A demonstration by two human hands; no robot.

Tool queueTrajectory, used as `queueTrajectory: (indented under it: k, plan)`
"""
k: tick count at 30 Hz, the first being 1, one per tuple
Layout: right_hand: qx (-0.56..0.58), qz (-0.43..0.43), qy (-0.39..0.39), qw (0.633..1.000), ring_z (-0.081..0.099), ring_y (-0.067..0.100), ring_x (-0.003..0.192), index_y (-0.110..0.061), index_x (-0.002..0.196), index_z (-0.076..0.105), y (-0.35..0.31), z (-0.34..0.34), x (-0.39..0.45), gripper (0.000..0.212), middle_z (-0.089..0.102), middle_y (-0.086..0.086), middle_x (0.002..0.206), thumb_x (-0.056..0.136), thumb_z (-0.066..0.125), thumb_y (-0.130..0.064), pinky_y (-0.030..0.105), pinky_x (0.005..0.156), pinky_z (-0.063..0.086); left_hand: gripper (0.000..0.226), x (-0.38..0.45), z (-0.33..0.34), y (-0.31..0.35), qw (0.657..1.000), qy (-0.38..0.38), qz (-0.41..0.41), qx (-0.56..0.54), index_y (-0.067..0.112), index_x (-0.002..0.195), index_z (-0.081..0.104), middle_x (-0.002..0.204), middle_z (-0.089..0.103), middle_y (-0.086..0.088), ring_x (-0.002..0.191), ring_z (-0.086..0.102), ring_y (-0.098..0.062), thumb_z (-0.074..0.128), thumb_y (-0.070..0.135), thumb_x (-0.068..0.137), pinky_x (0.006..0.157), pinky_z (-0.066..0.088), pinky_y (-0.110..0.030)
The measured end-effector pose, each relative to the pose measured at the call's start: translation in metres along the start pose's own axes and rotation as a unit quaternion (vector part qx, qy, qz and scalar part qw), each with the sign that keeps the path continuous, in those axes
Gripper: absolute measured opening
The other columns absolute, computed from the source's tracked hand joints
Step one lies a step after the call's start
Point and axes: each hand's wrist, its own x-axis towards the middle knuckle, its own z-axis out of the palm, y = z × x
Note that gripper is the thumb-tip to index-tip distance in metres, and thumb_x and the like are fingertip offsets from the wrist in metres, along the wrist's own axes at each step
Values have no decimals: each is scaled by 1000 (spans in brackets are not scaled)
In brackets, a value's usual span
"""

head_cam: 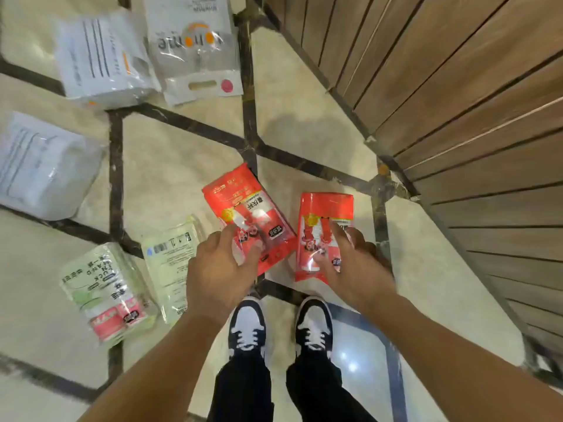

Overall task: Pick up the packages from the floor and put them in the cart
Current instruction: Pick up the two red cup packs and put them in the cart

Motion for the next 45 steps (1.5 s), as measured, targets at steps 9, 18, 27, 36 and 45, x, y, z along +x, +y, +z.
queueTrajectory:
  k: [9,18,27,36,45]
  plan:
    - [242,208,136,938,33,48,151,-31,166,-3,57,120,149,113,17,15,173,83,53,-85,66,117,35,81,126,132,-69,950,16,-200,-239,24,139,41,116,66,4,115,65,-28,73,68,80,94,49,-39]
    - [336,184,180,906,64,36,119,-26,148,34,71,140,177,96,62,7,135,77,69,-80,59,101,53,123,167,171,-90,909,80,-249,-324,25,160,24,141,62,1,123,64,-25,81,77,64,109,48,-46]
    - [279,152,185,930,60,39,118,-29,152,33,58,120,177,95,52,10,135,77,80,-66,55,98,51,75,172,159,-81,918,97,-231,-307,21,115,63,106,71,4,92,71,-18,91,65,59,81,57,-34]
    - [266,86,214,936,69,32,107,-31,147,38,40,49,129,91,69,4,121,77,65,-83,43,89,56,67,126,70,-44,940,124,-177,-262,20,123,62,99,66,7,90,63,-17,93,44,69,77,46,-26]
    - [305,36,224,925,61,33,128,-38,152,28,-16,-118,0,102,66,1,134,72,60,-93,52,111,46,62,33,-134,44,945,147,-127,-263,24,112,72,97,74,6,86,72,-15,95,51,61,81,54,-31]
